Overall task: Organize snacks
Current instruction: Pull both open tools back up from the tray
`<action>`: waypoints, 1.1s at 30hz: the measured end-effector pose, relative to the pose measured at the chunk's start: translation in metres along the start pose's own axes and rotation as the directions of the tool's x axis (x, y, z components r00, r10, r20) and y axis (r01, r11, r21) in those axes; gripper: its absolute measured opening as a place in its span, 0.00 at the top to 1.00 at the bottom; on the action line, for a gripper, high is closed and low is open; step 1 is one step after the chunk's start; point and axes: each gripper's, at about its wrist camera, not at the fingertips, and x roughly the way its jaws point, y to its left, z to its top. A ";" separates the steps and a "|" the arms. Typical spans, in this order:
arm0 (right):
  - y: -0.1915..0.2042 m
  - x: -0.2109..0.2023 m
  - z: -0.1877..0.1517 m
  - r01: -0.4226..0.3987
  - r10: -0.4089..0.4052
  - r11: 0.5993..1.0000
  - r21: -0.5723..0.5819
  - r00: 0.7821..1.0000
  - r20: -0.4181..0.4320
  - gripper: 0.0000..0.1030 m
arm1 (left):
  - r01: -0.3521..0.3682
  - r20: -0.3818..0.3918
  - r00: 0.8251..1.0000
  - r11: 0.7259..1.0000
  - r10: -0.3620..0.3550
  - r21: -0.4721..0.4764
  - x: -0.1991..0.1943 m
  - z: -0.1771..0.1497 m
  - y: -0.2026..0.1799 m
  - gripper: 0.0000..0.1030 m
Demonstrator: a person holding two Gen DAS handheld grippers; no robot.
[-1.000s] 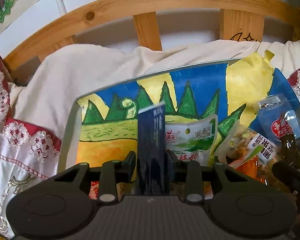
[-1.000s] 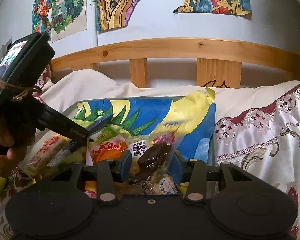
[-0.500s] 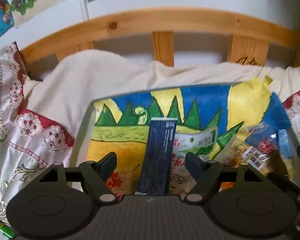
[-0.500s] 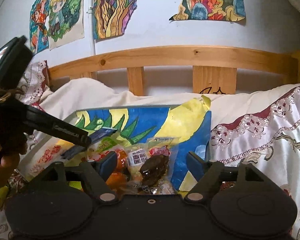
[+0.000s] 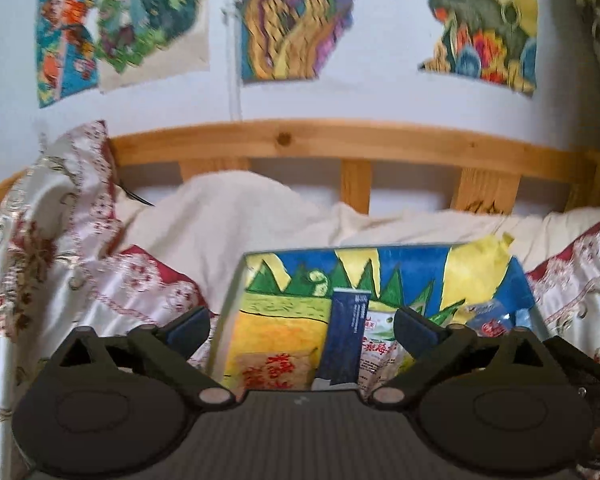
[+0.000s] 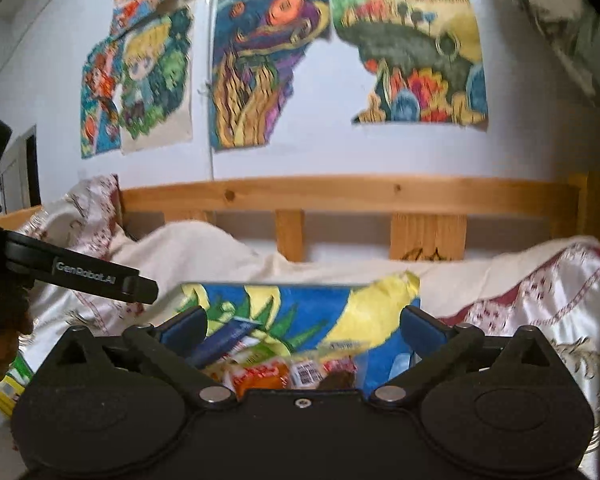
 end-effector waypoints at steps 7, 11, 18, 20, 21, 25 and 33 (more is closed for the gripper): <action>0.013 -0.031 0.005 -0.001 0.001 1.000 0.010 1.000 0.011 0.01 | 0.000 0.056 0.998 0.998 0.003 -0.057 -0.052 -0.011 0.025 0.01; 0.024 -0.048 0.006 -0.002 0.002 1.000 0.018 1.000 0.005 0.01 | 0.013 0.074 0.997 0.997 -0.008 -0.071 -0.082 -0.024 0.037 0.01; 0.046 -0.070 -0.001 -0.013 0.013 1.000 0.005 1.000 -0.015 0.01 | -0.003 0.096 0.995 0.997 0.010 -0.074 -0.118 -0.051 0.057 0.01; 0.053 -0.076 -0.004 -0.020 0.020 1.000 -0.005 1.000 -0.023 0.01 | -0.015 0.094 0.995 0.995 0.024 -0.096 -0.127 -0.061 0.066 0.01; 0.055 -0.078 -0.005 -0.023 0.023 1.000 -0.008 0.999 -0.027 0.01 | -0.020 0.093 0.995 0.994 0.030 -0.103 -0.130 -0.065 0.069 0.01; 0.065 -0.090 -0.012 -0.041 0.040 0.999 -0.018 0.998 -0.047 0.01 | -0.048 0.082 0.995 0.992 0.058 -0.120 -0.141 -0.082 0.084 0.01; 0.077 -0.115 -0.030 -0.072 0.071 0.997 -0.009 0.993 -0.099 0.01 | -0.101 0.058 0.992 0.982 0.111 -0.160 -0.161 -0.119 0.112 0.01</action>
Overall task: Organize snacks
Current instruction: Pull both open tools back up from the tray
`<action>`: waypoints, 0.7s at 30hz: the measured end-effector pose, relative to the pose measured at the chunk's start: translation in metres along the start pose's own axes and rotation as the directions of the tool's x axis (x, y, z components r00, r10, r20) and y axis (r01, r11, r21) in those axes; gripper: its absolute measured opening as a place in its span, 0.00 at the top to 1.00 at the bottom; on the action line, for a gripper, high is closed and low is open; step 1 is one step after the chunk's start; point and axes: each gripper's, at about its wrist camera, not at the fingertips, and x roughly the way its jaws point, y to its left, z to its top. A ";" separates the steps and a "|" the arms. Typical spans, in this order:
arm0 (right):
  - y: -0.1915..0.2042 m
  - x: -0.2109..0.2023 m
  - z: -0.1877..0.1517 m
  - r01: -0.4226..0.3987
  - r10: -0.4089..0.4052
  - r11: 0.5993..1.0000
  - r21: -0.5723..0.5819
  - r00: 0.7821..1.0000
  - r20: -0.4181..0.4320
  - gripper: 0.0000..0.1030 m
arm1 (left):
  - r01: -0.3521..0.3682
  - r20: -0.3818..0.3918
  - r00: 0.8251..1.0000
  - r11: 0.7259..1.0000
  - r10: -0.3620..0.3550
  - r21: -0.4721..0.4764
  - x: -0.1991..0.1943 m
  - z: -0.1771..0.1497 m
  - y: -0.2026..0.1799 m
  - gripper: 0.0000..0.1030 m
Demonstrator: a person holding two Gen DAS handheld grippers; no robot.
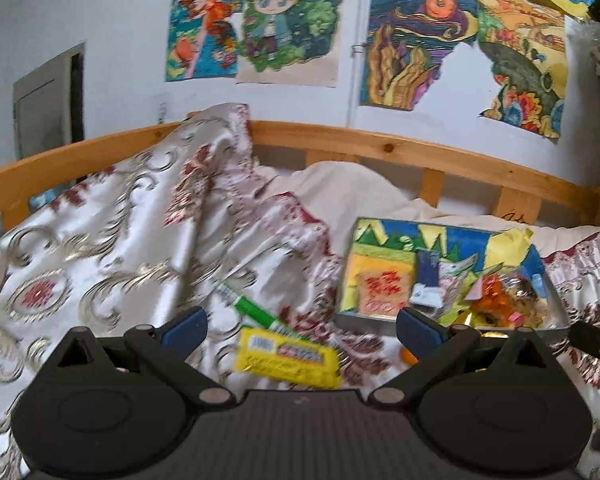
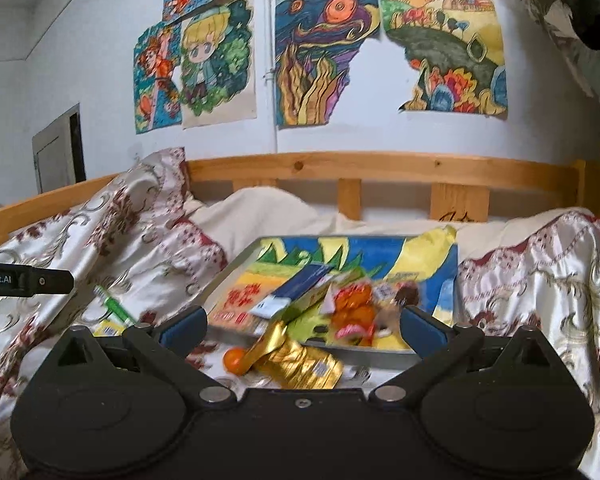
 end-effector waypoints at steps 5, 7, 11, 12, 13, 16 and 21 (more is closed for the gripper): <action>0.012 -0.008 -0.012 -0.034 0.034 0.999 -0.006 0.998 -0.044 0.01 | -0.024 -0.035 0.999 1.000 0.025 0.020 -0.003 -0.017 0.014 0.01; 0.018 -0.010 -0.018 -0.049 0.048 0.999 -0.017 0.997 -0.063 0.01 | -0.022 -0.054 0.998 0.999 0.024 0.029 -0.003 -0.022 0.018 0.00; 0.027 -0.008 -0.025 -0.073 0.070 0.997 -0.031 0.993 -0.097 0.01 | -0.019 -0.094 0.995 0.999 0.023 0.042 -0.002 -0.033 0.020 0.01; 0.029 -0.008 -0.026 -0.080 0.076 0.996 -0.034 0.991 -0.106 0.01 | -0.018 -0.105 0.994 0.999 0.022 0.044 -0.001 -0.036 0.020 0.01; 0.031 -0.007 -0.028 -0.085 0.080 0.996 -0.040 0.990 -0.113 0.01 | -0.017 -0.113 0.993 0.999 0.022 0.047 -0.001 -0.039 0.019 0.01; 0.033 -0.005 -0.031 -0.086 0.079 0.995 -0.050 0.988 -0.134 0.01 | -0.018 -0.135 0.990 0.998 0.026 0.054 0.000 -0.045 0.019 0.01; 0.033 0.002 -0.035 -0.095 0.087 0.995 -0.036 0.980 -0.179 0.01 | -0.024 -0.168 0.985 0.998 0.034 0.061 0.004 -0.053 0.019 0.01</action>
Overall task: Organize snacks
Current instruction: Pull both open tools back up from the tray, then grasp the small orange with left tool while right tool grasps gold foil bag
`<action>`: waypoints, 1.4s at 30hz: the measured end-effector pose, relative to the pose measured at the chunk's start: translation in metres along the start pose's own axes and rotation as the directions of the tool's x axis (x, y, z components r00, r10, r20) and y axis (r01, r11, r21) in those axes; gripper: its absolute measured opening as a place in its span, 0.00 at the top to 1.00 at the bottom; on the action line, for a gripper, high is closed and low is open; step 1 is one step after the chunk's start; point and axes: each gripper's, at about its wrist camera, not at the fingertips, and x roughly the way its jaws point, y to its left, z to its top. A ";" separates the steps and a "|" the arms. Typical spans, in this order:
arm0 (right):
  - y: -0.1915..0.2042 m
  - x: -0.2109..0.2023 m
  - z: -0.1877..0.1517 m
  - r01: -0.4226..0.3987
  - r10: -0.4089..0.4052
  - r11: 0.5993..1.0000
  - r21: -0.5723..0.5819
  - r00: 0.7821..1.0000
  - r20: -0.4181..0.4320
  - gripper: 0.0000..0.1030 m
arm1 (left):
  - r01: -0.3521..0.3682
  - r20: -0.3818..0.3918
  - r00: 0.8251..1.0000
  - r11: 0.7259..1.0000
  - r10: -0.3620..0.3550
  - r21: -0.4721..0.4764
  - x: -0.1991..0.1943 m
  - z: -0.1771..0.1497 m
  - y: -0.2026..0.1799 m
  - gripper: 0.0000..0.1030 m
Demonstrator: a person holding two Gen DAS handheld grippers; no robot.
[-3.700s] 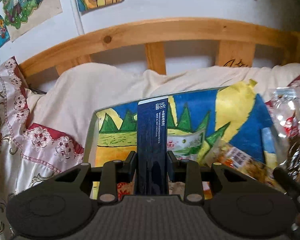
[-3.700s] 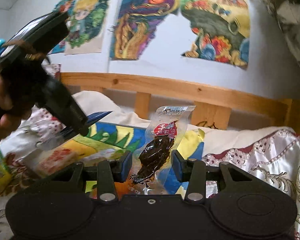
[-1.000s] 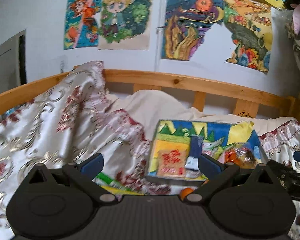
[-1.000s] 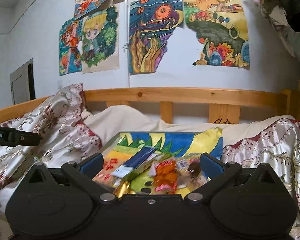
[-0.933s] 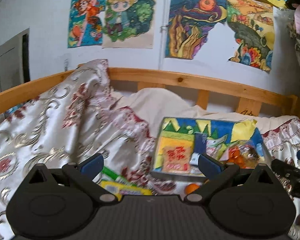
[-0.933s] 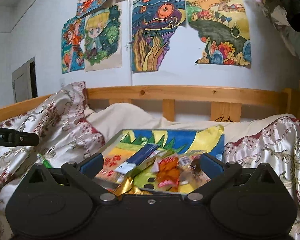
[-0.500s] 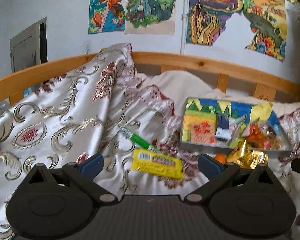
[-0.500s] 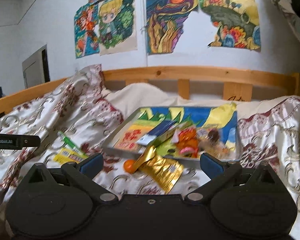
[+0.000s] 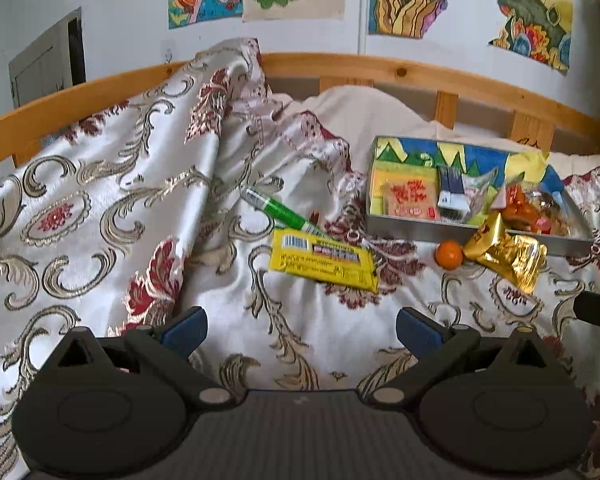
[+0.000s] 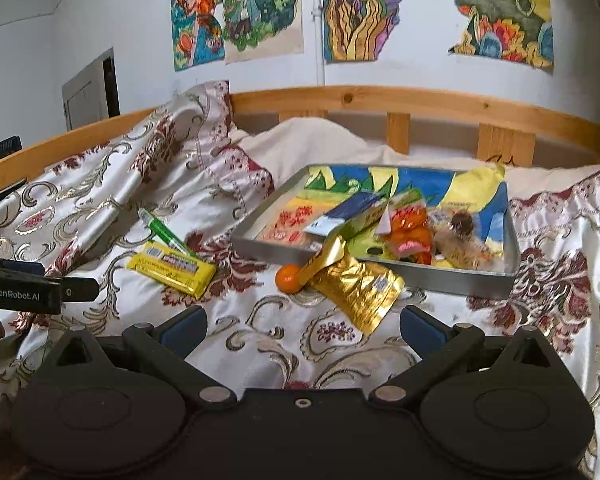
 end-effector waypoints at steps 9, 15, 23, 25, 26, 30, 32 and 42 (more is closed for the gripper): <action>0.000 0.008 -0.004 -0.010 0.011 1.000 0.010 0.999 -0.052 0.01 | -0.002 -0.038 0.999 1.000 0.003 0.020 0.009 -0.004 -0.005 0.01; -0.002 0.012 -0.006 -0.013 0.014 1.000 0.024 0.997 -0.073 0.01 | 0.002 -0.048 0.999 0.999 0.000 0.039 0.014 -0.004 -0.011 0.01; -0.008 0.018 -0.007 -0.009 0.013 0.999 0.045 0.996 -0.093 0.01 | 0.011 -0.062 0.998 0.999 -0.008 0.047 0.025 -0.002 -0.021 0.01; -0.009 0.020 -0.007 -0.006 0.011 0.999 0.051 0.995 -0.098 0.01 | 0.013 -0.062 0.998 0.998 -0.010 0.055 0.028 -0.001 -0.024 0.01; -0.011 0.020 -0.008 -0.006 0.011 0.999 0.054 0.995 -0.100 0.01 | 0.016 -0.062 0.998 0.998 -0.012 0.060 0.029 -0.001 -0.026 0.01; -0.014 0.022 -0.007 -0.005 0.012 0.998 0.062 0.995 -0.102 0.01 | 0.023 -0.055 0.998 0.997 -0.019 0.075 0.033 0.002 -0.032 0.01; -0.018 0.024 -0.004 -0.016 0.022 0.998 0.066 0.995 -0.102 0.01 | 0.027 -0.048 0.999 0.996 -0.023 0.082 0.035 0.004 -0.036 0.01; -0.041 0.036 0.007 0.006 0.001 0.997 0.079 0.996 -0.086 0.01 | 0.057 -0.028 0.998 0.988 -0.053 0.143 0.055 0.020 -0.065 0.01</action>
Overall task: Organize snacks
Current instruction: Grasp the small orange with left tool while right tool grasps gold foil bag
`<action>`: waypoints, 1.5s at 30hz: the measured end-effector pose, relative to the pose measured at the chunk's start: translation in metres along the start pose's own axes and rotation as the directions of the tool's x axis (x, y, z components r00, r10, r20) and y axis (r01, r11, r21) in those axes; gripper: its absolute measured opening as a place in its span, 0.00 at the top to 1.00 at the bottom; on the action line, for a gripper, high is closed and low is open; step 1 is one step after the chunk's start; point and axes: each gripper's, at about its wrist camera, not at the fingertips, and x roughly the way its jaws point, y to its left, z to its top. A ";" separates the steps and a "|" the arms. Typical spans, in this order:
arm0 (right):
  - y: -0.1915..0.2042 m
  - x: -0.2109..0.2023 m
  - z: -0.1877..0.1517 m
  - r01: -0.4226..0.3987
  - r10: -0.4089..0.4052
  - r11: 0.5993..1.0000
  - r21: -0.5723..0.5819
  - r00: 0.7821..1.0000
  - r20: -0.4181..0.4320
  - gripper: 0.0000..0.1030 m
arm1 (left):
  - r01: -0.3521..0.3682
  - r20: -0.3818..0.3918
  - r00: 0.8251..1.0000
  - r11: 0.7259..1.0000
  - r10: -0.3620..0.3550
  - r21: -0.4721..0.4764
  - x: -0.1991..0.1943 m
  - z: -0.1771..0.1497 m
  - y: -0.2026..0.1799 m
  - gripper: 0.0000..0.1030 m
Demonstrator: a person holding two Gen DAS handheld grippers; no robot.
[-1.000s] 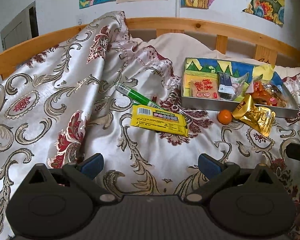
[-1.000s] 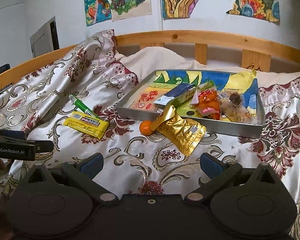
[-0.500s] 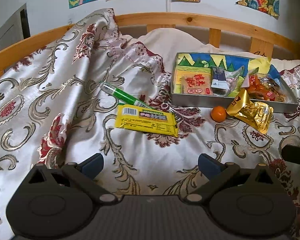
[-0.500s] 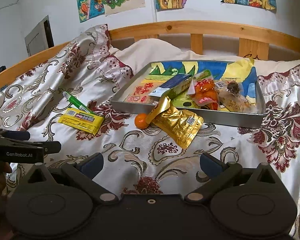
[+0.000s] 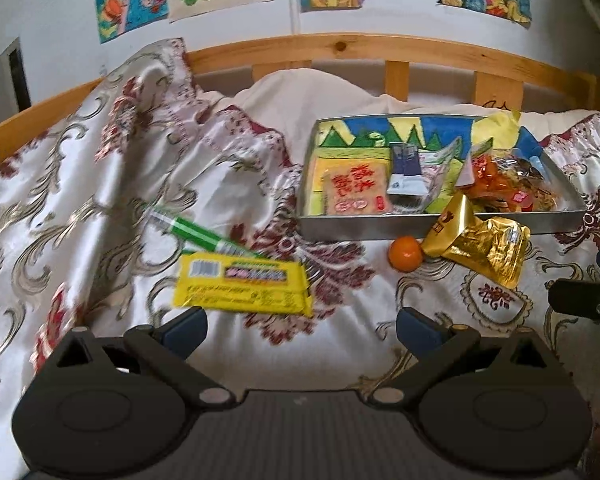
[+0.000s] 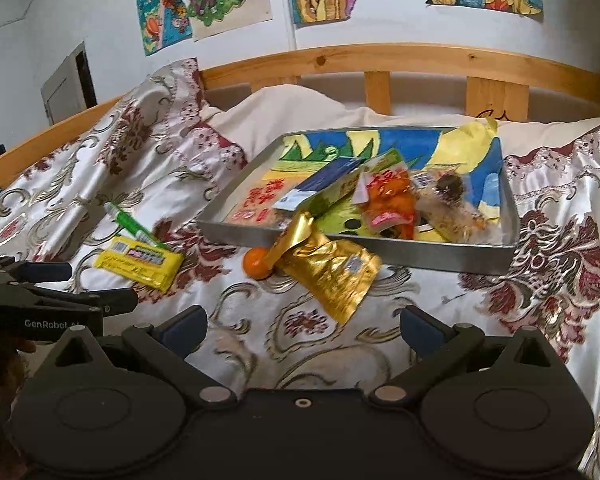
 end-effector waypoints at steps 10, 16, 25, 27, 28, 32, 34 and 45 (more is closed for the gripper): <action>-0.022 0.025 0.008 0.031 -0.029 0.999 -0.039 0.999 0.035 0.01 | 0.018 0.004 1.000 0.998 -0.018 0.058 0.028 0.018 -0.018 0.01; -0.037 0.043 0.010 -0.006 0.007 0.999 -0.045 0.999 0.036 0.01 | 0.031 -0.018 0.999 0.993 -0.029 0.117 0.053 0.029 -0.025 0.01; -0.043 0.065 0.012 -0.075 0.076 0.994 -0.075 0.997 0.022 0.18 | 0.082 -0.041 0.996 0.966 -0.075 0.245 0.082 0.041 -0.037 0.01; -0.043 0.071 0.013 -0.093 0.094 0.992 -0.082 0.996 0.010 0.23 | 0.069 -0.024 0.998 0.963 -0.065 0.259 0.084 0.041 -0.038 0.01; -0.043 0.073 0.013 -0.110 0.111 0.990 -0.086 0.994 0.008 0.24 | 0.070 -0.020 0.998 0.961 -0.067 0.267 0.085 0.040 -0.039 0.01; -0.038 0.082 0.015 -0.155 0.157 0.979 -0.129 0.988 0.005 0.25 | 0.091 -0.028 0.996 0.941 -0.087 0.325 0.087 0.039 -0.042 0.01; -0.037 0.089 0.016 -0.167 0.169 0.974 -0.150 0.986 0.000 0.25 | 0.111 -0.040 0.994 0.924 -0.104 0.365 0.089 0.038 -0.044 0.01; -0.037 0.106 0.015 -0.187 0.183 0.967 -0.173 0.982 -0.036 0.47 | 0.194 -0.074 0.981 0.866 -0.180 0.461 0.102 0.040 -0.055 0.01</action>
